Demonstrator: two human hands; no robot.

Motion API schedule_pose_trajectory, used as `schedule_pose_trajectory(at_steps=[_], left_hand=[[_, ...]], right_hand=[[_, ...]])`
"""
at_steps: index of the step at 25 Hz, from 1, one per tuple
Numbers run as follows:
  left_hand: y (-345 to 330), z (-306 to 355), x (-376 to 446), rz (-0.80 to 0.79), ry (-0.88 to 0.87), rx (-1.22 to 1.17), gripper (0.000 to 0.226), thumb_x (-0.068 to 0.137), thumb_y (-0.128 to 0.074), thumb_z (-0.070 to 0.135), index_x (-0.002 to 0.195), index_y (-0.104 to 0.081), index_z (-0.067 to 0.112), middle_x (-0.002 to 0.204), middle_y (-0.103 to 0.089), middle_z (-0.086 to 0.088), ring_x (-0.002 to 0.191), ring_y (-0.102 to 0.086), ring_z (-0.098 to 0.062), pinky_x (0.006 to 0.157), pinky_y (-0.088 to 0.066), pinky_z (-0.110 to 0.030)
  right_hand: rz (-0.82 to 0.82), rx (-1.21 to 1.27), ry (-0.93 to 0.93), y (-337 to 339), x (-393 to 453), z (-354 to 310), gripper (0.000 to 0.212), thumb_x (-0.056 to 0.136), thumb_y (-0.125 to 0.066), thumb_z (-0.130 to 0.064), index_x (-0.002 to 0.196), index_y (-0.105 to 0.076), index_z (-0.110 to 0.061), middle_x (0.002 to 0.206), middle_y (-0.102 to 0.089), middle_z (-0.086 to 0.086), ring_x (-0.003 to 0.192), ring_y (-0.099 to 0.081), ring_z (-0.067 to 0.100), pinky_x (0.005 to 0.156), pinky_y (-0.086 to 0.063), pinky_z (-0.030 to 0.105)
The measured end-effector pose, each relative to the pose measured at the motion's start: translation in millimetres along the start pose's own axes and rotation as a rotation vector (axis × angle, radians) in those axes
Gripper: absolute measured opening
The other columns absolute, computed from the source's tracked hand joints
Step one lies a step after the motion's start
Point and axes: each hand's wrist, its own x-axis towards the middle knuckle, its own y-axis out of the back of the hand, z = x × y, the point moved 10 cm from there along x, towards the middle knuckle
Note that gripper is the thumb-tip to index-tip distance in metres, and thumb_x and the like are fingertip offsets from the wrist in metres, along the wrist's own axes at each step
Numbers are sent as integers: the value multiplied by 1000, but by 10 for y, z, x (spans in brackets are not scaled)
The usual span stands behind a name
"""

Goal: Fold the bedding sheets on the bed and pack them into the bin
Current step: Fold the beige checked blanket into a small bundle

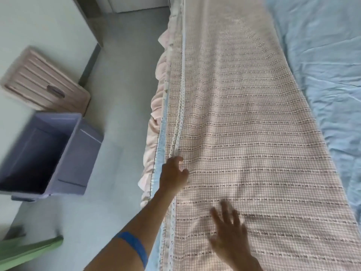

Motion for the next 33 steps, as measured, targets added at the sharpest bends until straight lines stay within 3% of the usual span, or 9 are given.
schedule_pose_trajectory(at_steps=[3,7,10,13,17,19,23,30,33], left_hand=[[-126,43,455,-50,-85,155,43,90,-59,20,132,-51,24,141,-40,-7,128,-41,-27,102,-45,-41],[-115,35,453,-202,-427,557,59,93,-55,20,147,-34,28,160,-13,-9,145,-17,-31,111,-34,-51],[-121,-72,570,-389,-521,706,55,98,-50,29,149,-30,30,163,-2,-6,149,-8,-30,110,-34,-53],[-227,-88,644,-592,-504,759,62,98,-53,32,152,-23,35,164,7,-5,151,-1,-30,108,-40,-51],[-304,-106,586,-773,-522,858,79,92,-61,37,153,-11,42,162,18,-2,151,3,-27,114,-35,-44],[-239,-66,703,-868,-528,837,76,87,-65,32,150,-24,46,163,9,3,150,-15,-24,108,-42,-35],[54,384,1261,-1022,-548,621,30,89,-65,28,119,-67,26,127,-63,4,110,-63,-14,93,-53,-30],[631,806,2738,-844,-412,311,37,88,-64,26,124,-59,17,119,-65,2,103,-63,-15,92,-49,-29],[718,614,3062,-914,-83,59,31,84,-70,22,114,-63,17,109,-69,-8,85,-70,-19,90,-56,-46]], right_hand=[[-220,-38,-100,-378,21,123,97,41,-86,-52,130,-56,-26,151,-43,11,111,-62,47,70,-56,61],[-153,-29,-175,-377,120,40,101,38,-95,-37,133,-60,-27,165,5,-1,118,-55,52,76,-53,67],[-165,51,-236,-62,131,-39,87,85,-68,-38,154,-15,-43,160,26,-8,151,-10,33,112,-36,54],[-178,144,-361,458,397,-157,54,91,-52,-28,142,-42,-41,158,-33,-5,142,-35,19,110,-39,40],[337,554,-368,1105,1061,-624,20,94,-54,-21,114,-57,-24,116,-62,-4,103,-61,19,80,-47,28],[314,830,-370,937,1405,-839,20,97,-54,-27,116,-58,-24,123,-58,-3,110,-61,21,86,-46,30],[236,776,-520,448,1809,-856,20,89,-58,-46,105,-58,-34,126,-55,-4,130,-45,22,113,-19,39],[-47,766,-718,425,1998,-982,35,89,-67,-38,109,-46,-19,116,-55,6,104,-55,23,106,-39,45],[-144,732,-816,391,2034,-999,38,91,-65,-34,113,-40,-18,121,-52,10,111,-52,26,106,-39,42]])
